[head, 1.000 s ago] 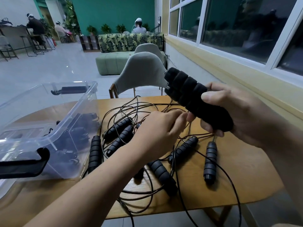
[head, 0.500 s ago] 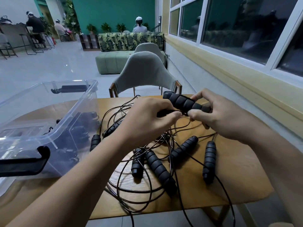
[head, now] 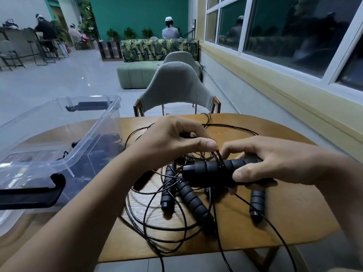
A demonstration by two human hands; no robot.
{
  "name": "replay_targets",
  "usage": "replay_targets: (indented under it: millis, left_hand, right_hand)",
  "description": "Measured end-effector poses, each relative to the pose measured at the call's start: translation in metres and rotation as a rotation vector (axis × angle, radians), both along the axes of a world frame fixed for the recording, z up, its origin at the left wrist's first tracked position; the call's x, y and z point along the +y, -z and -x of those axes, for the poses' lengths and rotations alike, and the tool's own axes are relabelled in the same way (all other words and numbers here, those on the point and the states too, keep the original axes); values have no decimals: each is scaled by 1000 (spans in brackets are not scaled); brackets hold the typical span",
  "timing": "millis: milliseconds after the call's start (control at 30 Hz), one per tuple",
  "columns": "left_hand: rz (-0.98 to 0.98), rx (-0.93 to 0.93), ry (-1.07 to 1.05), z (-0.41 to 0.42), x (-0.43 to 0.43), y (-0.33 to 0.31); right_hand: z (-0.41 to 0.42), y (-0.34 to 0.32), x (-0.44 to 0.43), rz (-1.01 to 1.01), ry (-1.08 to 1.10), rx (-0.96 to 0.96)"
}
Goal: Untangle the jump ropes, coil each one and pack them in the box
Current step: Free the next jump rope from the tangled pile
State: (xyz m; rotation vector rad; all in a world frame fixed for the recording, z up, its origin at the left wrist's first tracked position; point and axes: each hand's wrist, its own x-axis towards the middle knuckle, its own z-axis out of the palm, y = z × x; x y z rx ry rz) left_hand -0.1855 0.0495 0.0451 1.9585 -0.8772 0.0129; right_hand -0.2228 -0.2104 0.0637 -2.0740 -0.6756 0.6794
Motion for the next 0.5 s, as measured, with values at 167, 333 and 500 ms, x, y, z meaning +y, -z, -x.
replay_targets:
  millis: [167, 333, 500]
  left_hand:
    - [113, 161, 57, 5, -8, 0]
    - [101, 251, -72, 15, -26, 10]
    - [261, 235, -70, 3, -42, 22]
  right_hand:
    - [-2, 0, -6, -291, -39, 81]
    - [-3, -1, -4, -534, -7, 80]
    - [-5, -2, -3, -663, 117, -13]
